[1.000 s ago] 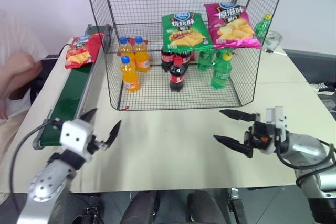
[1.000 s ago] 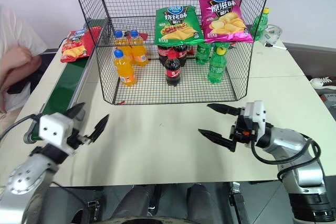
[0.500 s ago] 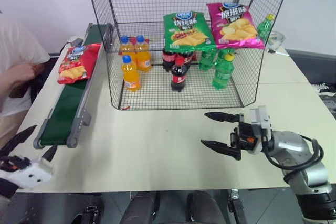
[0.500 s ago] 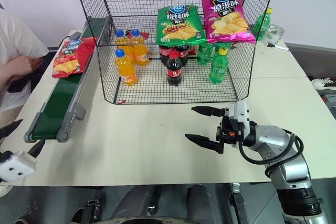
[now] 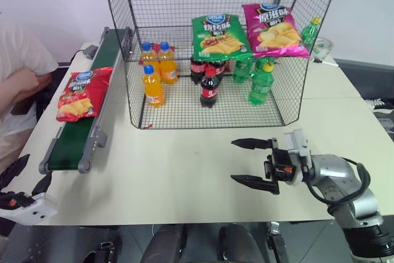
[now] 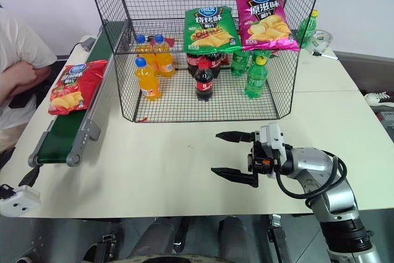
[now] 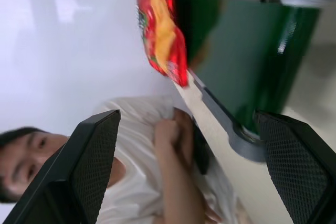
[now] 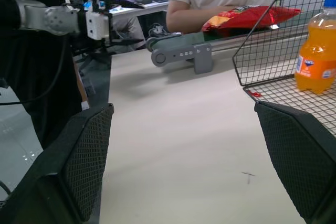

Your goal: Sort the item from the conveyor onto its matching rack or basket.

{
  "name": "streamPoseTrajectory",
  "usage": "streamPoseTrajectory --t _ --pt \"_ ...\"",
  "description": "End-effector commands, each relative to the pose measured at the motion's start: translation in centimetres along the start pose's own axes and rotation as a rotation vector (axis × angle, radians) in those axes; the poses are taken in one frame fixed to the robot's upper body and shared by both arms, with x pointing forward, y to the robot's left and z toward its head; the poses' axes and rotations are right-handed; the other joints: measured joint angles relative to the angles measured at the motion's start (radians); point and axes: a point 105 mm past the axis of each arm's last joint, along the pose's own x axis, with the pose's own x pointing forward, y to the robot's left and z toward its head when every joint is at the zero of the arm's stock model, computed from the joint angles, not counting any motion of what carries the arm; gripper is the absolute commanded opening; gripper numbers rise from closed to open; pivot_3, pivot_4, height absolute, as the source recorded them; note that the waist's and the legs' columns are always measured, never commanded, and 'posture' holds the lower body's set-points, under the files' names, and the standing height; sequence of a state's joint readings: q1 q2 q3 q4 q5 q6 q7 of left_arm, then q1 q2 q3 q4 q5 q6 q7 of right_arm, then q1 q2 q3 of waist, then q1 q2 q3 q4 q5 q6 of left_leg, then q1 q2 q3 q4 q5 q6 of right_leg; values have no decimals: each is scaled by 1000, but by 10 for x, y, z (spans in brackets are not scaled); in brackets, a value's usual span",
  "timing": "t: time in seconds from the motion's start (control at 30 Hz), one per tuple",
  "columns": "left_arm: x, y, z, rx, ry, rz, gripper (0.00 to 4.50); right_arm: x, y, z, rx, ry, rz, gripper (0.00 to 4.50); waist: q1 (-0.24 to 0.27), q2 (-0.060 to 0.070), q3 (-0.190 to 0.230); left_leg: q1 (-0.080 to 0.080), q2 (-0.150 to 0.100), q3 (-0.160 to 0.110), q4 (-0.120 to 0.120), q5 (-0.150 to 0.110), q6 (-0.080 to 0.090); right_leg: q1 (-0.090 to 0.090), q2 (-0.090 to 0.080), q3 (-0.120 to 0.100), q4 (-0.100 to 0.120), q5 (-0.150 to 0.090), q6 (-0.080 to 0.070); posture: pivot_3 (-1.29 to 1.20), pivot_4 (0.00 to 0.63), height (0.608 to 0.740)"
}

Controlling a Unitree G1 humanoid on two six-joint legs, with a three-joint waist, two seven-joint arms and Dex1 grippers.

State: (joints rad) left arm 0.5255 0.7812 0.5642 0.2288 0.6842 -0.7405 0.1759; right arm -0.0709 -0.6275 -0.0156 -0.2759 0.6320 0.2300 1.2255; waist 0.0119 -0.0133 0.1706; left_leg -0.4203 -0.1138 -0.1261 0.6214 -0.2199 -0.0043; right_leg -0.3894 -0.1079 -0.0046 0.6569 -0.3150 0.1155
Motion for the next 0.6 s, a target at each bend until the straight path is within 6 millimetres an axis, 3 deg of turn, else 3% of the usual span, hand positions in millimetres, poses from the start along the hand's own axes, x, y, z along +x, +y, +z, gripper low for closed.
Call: streamPoseTrajectory --t 0.03,0.6 --pt "2 -5 3 -3 -7 2 4226 2 0 10 -56 -17 14 4500 -1 0 0 0 0 0 0 0 0 0 0 0 0 0 0 0 150 740" --pt "14 -7 5 -62 16 47 4226 -3 -9 10 -89 1 -23 4500 1 -1 -1 0 2 0 1 0 0 0 2 0 1 1 0 0 150 740"
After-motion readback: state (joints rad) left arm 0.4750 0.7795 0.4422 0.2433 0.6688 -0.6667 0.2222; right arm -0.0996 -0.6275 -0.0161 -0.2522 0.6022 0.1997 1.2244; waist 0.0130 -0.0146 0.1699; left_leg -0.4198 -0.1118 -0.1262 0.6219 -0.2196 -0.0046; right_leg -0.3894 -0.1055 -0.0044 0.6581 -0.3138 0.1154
